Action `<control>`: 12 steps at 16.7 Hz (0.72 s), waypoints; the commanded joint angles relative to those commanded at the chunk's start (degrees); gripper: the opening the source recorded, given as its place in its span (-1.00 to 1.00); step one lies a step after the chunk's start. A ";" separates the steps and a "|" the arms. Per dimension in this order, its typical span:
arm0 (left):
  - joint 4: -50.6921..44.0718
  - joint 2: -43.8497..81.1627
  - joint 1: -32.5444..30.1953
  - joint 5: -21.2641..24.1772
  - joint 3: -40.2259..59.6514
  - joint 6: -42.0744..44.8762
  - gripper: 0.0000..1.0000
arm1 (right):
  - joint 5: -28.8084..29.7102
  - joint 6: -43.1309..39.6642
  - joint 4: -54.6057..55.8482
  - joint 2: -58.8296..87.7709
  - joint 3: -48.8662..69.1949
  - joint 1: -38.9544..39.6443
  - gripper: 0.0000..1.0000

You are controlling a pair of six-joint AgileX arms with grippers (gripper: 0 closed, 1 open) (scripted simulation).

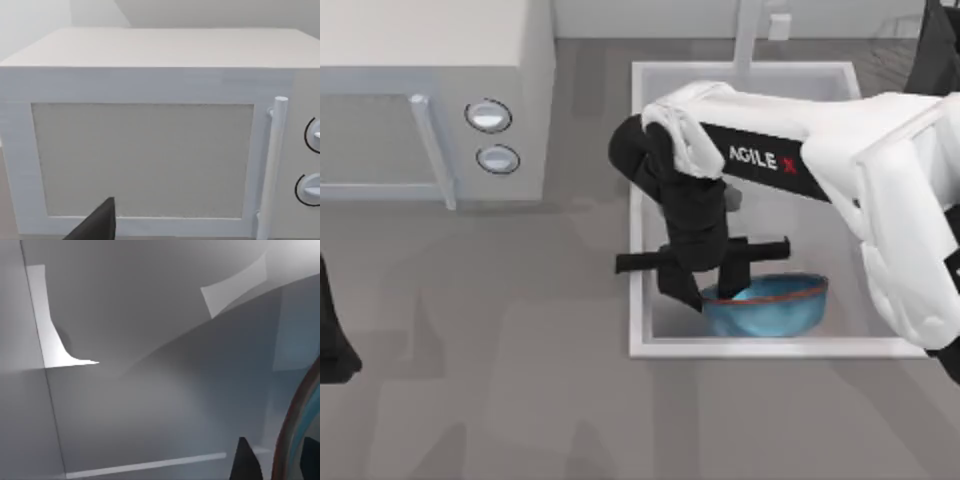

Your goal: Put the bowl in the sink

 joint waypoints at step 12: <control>0.00 0.00 0.00 0.00 0.00 0.00 1.00 | 0.42 0.38 -13.24 0.71 13.34 -0.25 -1.00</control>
